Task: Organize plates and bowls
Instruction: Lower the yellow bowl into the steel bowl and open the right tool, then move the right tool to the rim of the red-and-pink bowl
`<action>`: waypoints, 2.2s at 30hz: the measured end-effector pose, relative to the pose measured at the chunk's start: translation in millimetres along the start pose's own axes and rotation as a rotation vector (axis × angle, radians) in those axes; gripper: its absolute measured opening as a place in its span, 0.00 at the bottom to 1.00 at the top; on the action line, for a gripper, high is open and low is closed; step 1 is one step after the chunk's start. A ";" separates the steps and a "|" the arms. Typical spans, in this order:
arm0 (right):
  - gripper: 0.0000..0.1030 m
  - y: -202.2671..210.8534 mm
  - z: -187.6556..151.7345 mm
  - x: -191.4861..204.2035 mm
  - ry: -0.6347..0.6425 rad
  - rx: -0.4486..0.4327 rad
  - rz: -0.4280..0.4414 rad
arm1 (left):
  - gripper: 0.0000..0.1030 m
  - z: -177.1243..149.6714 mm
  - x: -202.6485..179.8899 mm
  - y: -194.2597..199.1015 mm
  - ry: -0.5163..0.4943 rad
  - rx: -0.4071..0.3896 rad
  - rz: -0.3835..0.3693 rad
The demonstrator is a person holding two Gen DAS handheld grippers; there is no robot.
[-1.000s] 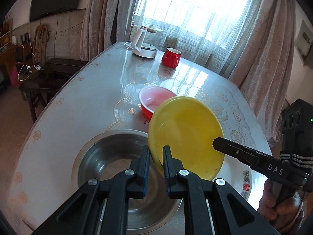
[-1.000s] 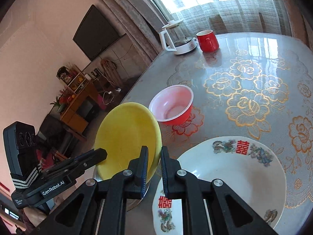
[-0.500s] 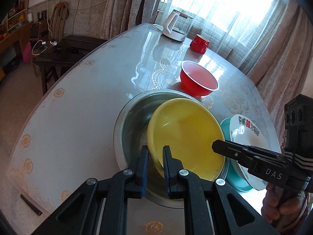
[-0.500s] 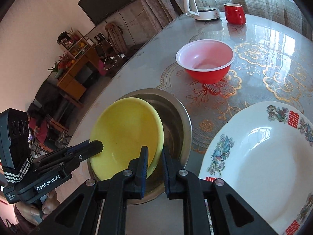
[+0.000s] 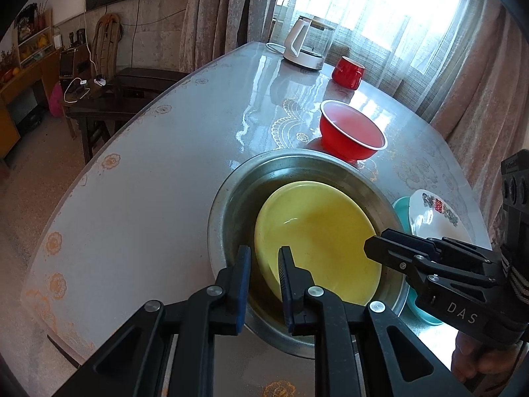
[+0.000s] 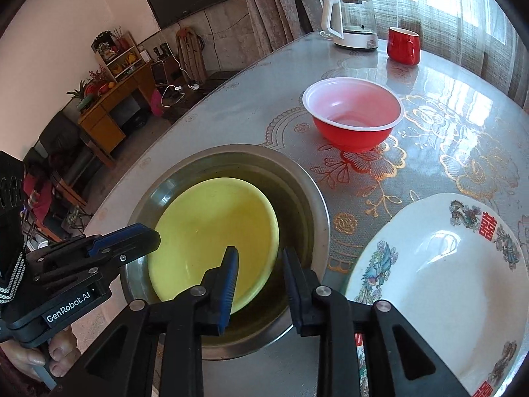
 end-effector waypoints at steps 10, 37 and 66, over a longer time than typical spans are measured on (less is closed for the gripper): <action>0.30 13.6 2.6 1.0 -0.020 -0.066 0.024 | 0.21 6.9 -6.8 13.4 -0.056 -0.076 0.056; 0.50 73.7 14.8 -36.6 -0.172 -0.319 0.133 | 0.44 11.3 -32.5 29.8 -0.113 -0.171 0.091; 0.39 26.0 72.8 -132.0 -0.460 -0.190 0.082 | 0.37 101.1 -48.2 -30.3 0.012 -0.040 -0.057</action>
Point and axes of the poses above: each gripper's, at about its wrist camera, not at the fingertips, and y roughly against the way its jaws point, x to its left, z to its top, the point moved 8 cm from there along -y, roughly the way its jaws point, and after that the axes turned 1 degree about -z, right-handed, at the moved point
